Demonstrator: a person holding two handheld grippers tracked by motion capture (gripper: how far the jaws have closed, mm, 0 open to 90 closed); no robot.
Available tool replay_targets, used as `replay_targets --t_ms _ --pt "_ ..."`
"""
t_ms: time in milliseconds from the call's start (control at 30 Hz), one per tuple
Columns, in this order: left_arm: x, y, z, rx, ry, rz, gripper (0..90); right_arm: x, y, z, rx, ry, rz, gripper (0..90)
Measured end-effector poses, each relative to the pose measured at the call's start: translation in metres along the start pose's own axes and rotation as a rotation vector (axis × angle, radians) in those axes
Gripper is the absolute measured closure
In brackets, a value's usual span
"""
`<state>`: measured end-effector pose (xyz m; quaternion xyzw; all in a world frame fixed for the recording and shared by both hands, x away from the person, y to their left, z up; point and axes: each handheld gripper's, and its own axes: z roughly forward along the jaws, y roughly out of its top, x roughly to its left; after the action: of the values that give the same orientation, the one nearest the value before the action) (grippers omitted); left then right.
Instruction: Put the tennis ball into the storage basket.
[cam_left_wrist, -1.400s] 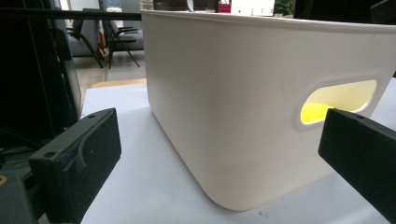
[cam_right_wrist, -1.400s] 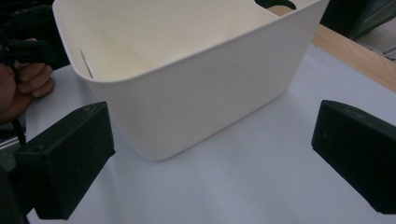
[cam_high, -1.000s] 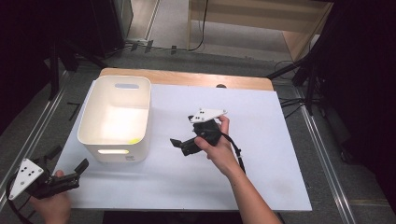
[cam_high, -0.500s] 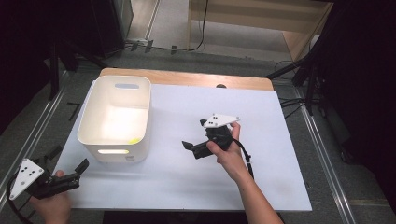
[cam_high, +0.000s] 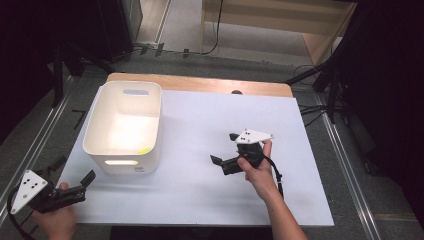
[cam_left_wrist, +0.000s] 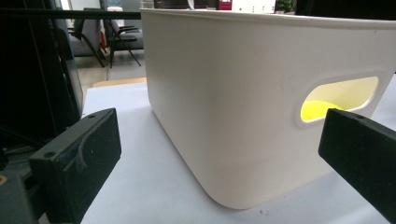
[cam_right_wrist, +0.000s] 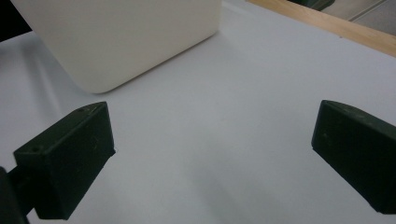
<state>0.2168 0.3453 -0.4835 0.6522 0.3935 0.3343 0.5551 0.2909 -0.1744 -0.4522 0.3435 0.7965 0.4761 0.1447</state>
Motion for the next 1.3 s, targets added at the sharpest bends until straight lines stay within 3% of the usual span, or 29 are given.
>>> replay_targets --t_ms 400,1300 --pt "-0.001 0.0 0.0 0.002 0.003 0.0 0.0 -0.015 -0.027 -0.022 -0.035 -0.049 0.047 0.0" --pt "-0.001 0.0 0.0 0.004 0.003 0.007 0.0 -0.038 -0.073 -0.058 -0.046 -0.13 0.115 0.0"
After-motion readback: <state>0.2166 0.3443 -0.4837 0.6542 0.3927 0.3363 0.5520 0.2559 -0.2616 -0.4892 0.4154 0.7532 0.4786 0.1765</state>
